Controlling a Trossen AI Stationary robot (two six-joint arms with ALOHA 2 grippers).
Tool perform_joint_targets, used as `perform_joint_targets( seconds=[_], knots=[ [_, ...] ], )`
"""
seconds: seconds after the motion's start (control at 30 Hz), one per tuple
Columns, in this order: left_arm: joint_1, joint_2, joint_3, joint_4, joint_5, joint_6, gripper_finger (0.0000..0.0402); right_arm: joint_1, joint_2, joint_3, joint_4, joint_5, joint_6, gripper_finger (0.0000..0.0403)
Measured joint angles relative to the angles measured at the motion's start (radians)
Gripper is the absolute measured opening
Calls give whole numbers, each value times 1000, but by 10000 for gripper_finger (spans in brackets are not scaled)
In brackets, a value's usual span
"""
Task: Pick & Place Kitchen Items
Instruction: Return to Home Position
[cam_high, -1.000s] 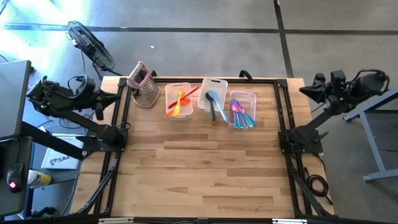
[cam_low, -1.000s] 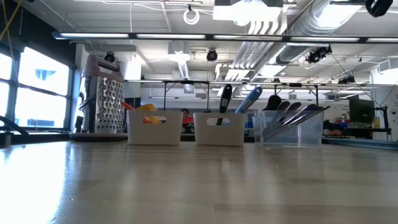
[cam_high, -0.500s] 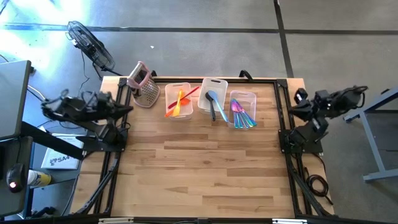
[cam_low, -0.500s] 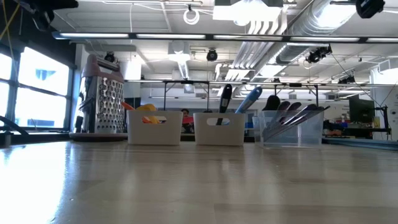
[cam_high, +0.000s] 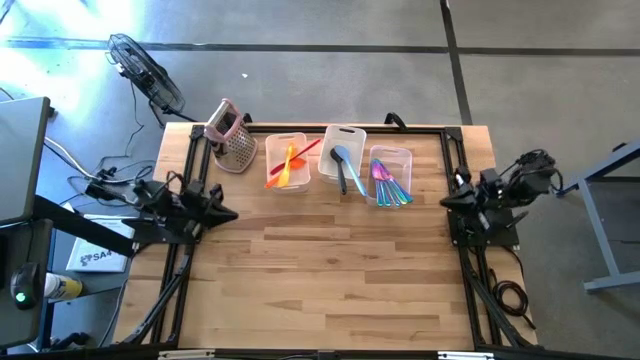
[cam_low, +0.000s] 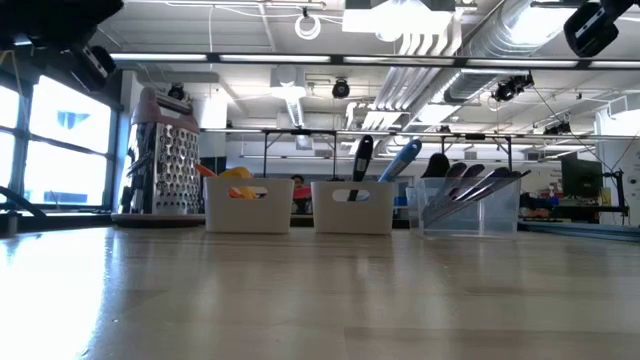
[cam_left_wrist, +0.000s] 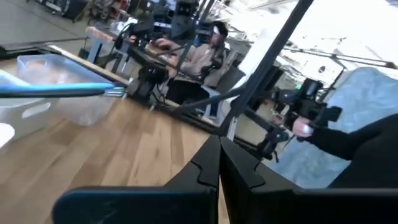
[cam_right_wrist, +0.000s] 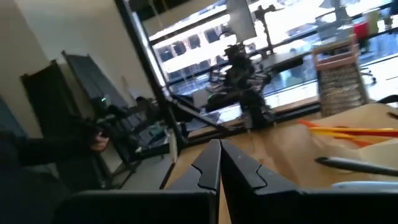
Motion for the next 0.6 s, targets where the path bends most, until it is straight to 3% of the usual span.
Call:
perform_joint_targets(
  seconds=[0.6],
  knots=[
    [0, -1, -26, 55, -6, 7, 0, -47, -1, -326, 261, -137, 69, 4]
  ],
)
